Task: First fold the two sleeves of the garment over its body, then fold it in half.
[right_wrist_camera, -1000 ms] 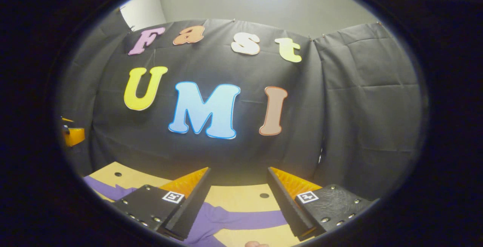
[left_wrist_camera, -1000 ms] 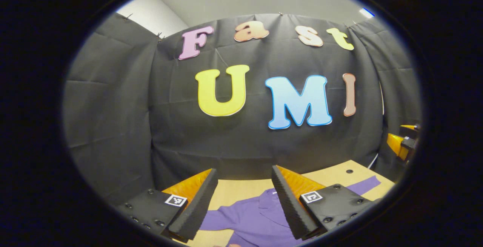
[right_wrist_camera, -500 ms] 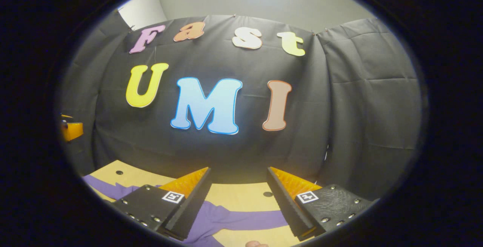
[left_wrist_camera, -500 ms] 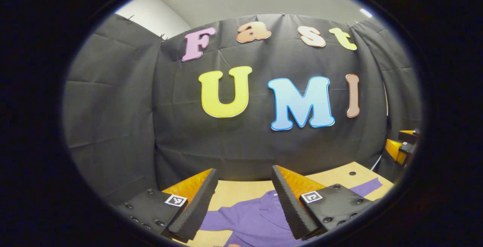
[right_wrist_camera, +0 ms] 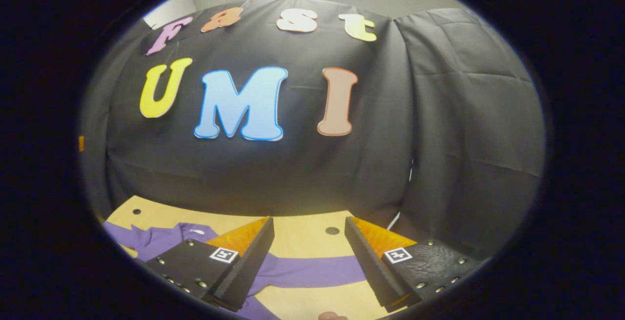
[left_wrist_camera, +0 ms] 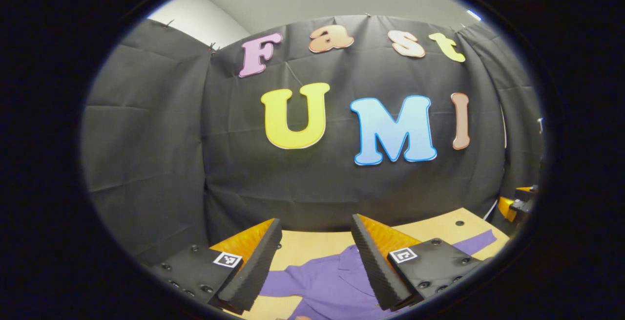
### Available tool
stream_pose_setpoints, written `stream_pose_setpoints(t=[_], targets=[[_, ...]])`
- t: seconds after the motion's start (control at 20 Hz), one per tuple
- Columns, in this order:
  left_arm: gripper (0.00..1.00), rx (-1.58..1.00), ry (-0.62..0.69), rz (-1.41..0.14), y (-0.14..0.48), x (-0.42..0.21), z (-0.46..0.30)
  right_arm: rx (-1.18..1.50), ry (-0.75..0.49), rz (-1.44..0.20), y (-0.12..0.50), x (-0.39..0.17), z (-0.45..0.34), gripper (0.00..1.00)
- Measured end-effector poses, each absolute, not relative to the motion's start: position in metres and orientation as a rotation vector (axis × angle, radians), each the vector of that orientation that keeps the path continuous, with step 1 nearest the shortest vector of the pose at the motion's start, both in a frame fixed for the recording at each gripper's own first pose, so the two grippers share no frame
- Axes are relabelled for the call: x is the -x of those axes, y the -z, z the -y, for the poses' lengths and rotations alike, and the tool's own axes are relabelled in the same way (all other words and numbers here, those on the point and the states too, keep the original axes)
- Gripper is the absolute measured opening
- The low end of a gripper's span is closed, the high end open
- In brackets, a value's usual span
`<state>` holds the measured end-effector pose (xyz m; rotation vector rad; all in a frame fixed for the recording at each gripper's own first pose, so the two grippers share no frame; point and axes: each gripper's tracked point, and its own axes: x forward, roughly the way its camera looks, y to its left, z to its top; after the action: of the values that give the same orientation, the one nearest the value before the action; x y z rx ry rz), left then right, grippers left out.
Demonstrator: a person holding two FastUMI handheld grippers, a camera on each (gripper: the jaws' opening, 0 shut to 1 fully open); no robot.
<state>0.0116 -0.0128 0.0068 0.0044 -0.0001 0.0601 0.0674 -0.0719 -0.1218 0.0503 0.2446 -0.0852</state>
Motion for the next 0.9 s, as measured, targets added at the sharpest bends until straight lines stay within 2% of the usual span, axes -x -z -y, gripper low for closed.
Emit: stream_pose_setpoints(t=[0.4, 0.45, 0.9], targets=[[0.98, -0.018, -0.119, -0.029, 0.0, -0.009, 0.005, -0.074, 0.158, -0.456, 0.236, -0.101, 0.129, 0.96], [0.94, -0.02, -0.126, -0.033, 0.0, -0.009, 0.006, -0.07, 0.16, -0.478, 0.248, -0.105, 0.135, 0.93], [0.98, -0.007, -0.161, -0.076, 0.008, -0.012, 0.027, -0.081, 0.165, -0.704, 0.364, -0.127, 0.162, 0.93]])
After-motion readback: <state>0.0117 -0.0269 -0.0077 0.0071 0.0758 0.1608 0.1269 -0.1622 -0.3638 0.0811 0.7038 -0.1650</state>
